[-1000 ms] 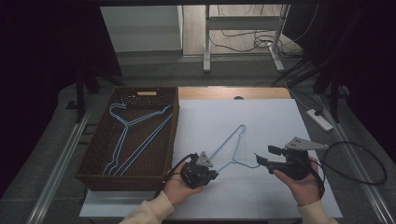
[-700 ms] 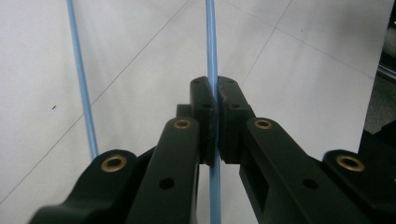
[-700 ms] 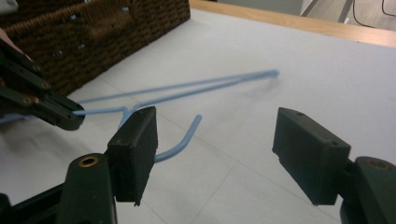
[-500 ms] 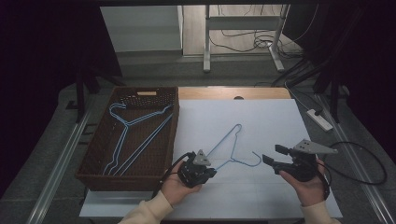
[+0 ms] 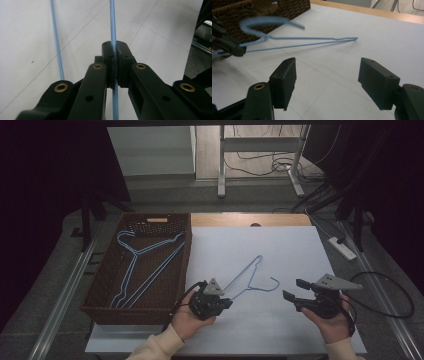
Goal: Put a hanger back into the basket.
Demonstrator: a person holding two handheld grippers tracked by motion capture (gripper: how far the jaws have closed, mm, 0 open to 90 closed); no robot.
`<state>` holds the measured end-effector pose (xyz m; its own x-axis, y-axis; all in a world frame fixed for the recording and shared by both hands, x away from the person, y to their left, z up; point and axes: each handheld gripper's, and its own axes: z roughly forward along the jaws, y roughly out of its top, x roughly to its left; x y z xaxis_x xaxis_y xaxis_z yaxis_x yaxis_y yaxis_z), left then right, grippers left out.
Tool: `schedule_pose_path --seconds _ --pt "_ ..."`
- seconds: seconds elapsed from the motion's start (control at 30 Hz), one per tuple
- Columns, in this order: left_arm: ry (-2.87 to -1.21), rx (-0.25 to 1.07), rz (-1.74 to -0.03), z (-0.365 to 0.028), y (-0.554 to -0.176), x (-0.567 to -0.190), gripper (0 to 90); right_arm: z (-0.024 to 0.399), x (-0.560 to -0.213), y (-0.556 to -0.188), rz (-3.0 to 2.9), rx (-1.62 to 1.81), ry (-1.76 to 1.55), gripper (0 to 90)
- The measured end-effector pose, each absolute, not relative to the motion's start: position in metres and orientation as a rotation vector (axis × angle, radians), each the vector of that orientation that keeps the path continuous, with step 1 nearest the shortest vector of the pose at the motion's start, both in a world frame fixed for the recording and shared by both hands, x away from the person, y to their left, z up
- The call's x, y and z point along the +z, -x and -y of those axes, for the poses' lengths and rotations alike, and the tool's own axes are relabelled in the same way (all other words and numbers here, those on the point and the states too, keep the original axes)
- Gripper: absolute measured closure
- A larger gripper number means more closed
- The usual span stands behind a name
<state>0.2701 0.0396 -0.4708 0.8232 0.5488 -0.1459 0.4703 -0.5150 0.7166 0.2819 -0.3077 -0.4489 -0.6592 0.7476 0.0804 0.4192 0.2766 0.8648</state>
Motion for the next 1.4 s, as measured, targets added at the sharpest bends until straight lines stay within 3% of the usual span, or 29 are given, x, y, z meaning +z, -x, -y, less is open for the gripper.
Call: schedule_pose_path --seconds 0.37,0.77,1.4 --pt "-2.127 0.134 -0.720 -0.050 -0.265 -0.435 86.4 0.312 -0.459 -0.284 -2.220 1.309 -1.074 30.7" --pt "-2.021 0.175 -0.731 -0.091 -0.273 -0.395 86.4 0.307 -0.467 -0.286 -2.259 1.254 -1.068 30.2" --pt "-1.880 0.231 -0.822 -0.167 -0.278 -0.374 86.4 0.302 -0.472 -0.287 -2.290 1.207 -1.066 28.9"
